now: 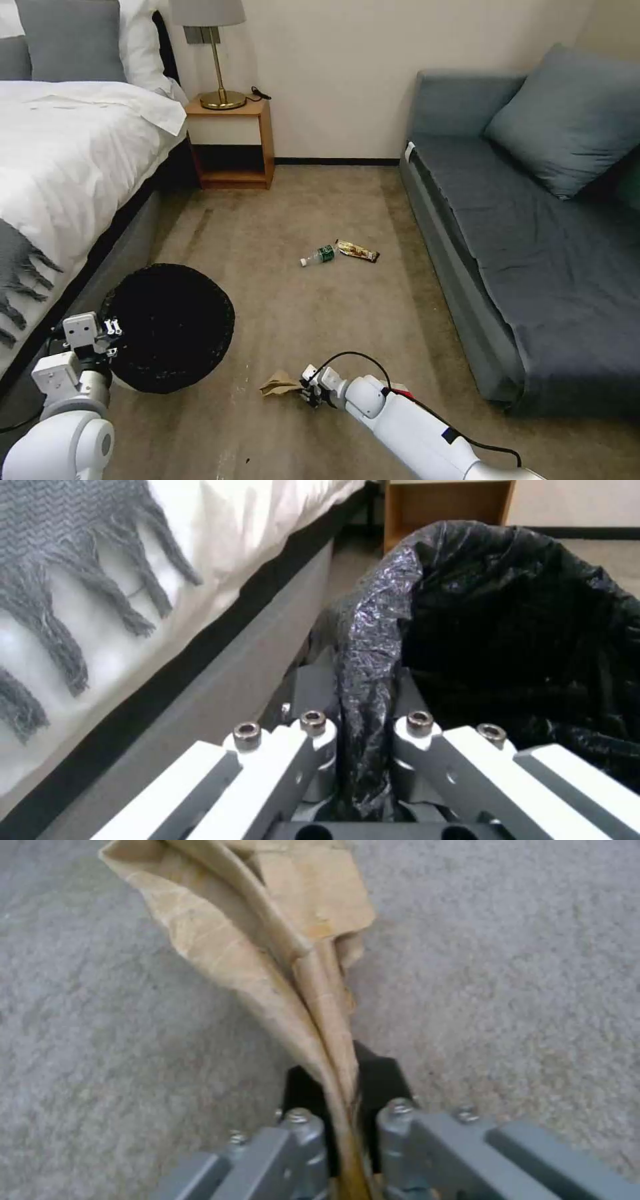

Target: Pick up the trash bin, then pick up the garbage on the floor and place it into the trash bin.

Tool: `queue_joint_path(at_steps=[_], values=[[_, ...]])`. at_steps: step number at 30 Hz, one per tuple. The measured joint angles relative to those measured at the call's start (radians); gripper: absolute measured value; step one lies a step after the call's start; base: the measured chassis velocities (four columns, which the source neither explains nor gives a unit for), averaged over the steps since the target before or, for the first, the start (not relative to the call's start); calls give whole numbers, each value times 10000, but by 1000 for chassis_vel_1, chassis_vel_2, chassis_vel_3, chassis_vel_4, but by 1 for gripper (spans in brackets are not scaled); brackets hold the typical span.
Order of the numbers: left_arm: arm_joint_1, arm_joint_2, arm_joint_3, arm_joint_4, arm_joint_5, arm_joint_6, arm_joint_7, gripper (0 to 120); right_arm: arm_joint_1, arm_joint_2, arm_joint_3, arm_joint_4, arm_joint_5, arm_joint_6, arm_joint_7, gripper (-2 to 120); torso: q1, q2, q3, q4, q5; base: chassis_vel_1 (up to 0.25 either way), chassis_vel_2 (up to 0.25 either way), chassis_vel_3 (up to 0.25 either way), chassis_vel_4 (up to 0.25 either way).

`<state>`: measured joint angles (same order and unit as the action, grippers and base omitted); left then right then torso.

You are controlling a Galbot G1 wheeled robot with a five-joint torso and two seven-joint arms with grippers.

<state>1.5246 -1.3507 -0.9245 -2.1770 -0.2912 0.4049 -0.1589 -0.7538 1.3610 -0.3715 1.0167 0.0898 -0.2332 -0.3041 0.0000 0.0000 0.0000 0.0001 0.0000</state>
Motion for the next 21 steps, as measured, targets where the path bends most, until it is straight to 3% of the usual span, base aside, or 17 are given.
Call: queue_joint_path(at_steps=[2, 10, 13, 17, 21], values=[[15, 18, -60, 65, -96, -11, 26, 4, -47, -19, 165, 12, 14, 24, -54, 0, 0, 0, 0, 0, 0, 0, 0, 0, 0], [153, -21, -85, 299, -206, -303, 242, 4, -226, 106, 1183, 310, 580, 376, -29, 0, 0, 0, 1, -2, -2, 0, 0, 0, 0], [191, -17, -90, 367, -226, -401, 311, 4, -211, 305, 1725, 672, 1584, 559, 240, 0, 0, 0, 1, -2, -3, 0, 0, 0, 0], [202, 3, -83, 369, -269, -449, 331, 4, -14, 607, 2192, 1817, 3931, 867, 730, 0, 0, 0, 1, 1, -1, 0, 0, 0, 0], [184, 2, -26, 319, -272, -448, 339, 4, 37, 681, 2195, 2650, 4892, 861, 936, 0, 0, 0, 1, 1, 0, 0, 0, 0, 0]])
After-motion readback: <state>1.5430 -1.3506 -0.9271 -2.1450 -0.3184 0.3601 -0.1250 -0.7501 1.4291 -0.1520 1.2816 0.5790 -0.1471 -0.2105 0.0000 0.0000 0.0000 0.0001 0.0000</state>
